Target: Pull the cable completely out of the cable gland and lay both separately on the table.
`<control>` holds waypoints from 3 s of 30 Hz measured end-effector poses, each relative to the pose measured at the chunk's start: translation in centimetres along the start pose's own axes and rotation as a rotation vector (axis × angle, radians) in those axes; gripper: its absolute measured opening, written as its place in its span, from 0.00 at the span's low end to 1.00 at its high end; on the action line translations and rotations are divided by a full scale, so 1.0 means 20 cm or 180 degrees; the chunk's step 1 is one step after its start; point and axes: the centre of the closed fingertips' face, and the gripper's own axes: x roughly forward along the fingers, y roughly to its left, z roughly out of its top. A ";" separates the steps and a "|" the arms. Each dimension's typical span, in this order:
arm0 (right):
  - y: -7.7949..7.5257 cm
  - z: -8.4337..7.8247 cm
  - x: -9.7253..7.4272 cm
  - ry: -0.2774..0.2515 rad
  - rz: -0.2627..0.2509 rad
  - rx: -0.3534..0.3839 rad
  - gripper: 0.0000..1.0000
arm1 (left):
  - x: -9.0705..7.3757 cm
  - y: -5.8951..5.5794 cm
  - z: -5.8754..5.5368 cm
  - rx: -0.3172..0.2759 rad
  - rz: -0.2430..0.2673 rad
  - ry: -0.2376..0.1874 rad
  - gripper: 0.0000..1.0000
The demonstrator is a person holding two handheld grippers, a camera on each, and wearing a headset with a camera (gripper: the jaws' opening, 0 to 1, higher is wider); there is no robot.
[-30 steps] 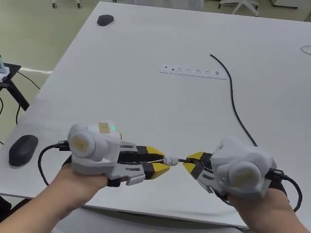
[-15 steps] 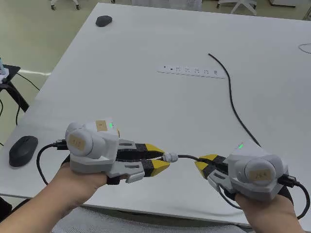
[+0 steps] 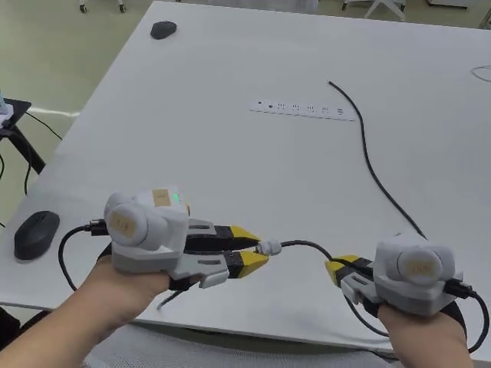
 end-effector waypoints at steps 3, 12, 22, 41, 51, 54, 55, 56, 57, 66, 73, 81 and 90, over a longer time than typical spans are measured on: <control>0.01 -0.01 0.00 0.0018 -0.0011 -0.0033 0.00 | 0.00 -0.01 -0.01 0.0006 -0.0010 0.0006 0.15; 0.02 0.00 -0.03 0.0005 0.0097 0.0136 0.01 | -0.02 0.01 0.00 -0.0030 0.0026 -0.0009 0.15; 0.06 0.02 -0.07 -0.0058 0.0179 0.0041 0.02 | -0.05 0.02 0.01 -0.0045 0.0074 -0.0044 0.15; 0.39 0.37 -0.17 -0.0357 0.0483 -0.1368 0.17 | -0.05 0.02 0.04 0.0109 0.0020 -0.0047 0.15; 0.42 0.40 -0.11 -0.0344 0.0447 -0.1856 0.11 | -0.04 0.04 0.05 0.0132 -0.0023 -0.0004 0.15; 0.42 0.39 -0.09 -0.0293 0.0418 -0.2064 0.09 | -0.03 0.05 0.04 0.0141 -0.0032 0.0009 0.15; 0.42 0.39 -0.08 -0.0281 0.0404 -0.2121 0.09 | -0.03 0.06 0.04 0.0139 -0.0035 0.0017 0.15; 0.43 0.39 -0.08 -0.0275 0.0403 -0.2193 0.10 | -0.03 0.06 0.04 0.0136 -0.0041 0.0020 0.15; 0.43 0.39 -0.08 -0.0281 0.0397 -0.2252 0.10 | -0.03 0.06 0.04 0.0141 -0.0047 0.0024 0.15; 0.44 0.41 -0.05 -0.0296 0.0386 -0.2343 0.03 | 0.00 0.08 0.05 0.0196 -0.0101 0.0040 0.15; 0.40 0.43 -0.03 -0.0315 0.0353 -0.2136 0.01 | 0.02 0.11 0.06 0.0251 -0.0121 0.0042 0.15; 0.34 0.42 0.00 -0.0357 0.0328 -0.1646 0.01 | 0.04 0.14 0.07 0.0259 -0.0131 0.0055 0.15; 0.22 0.36 0.04 -0.0391 0.0271 -0.1122 0.01 | 0.03 0.17 0.06 0.0227 -0.0105 0.0061 0.15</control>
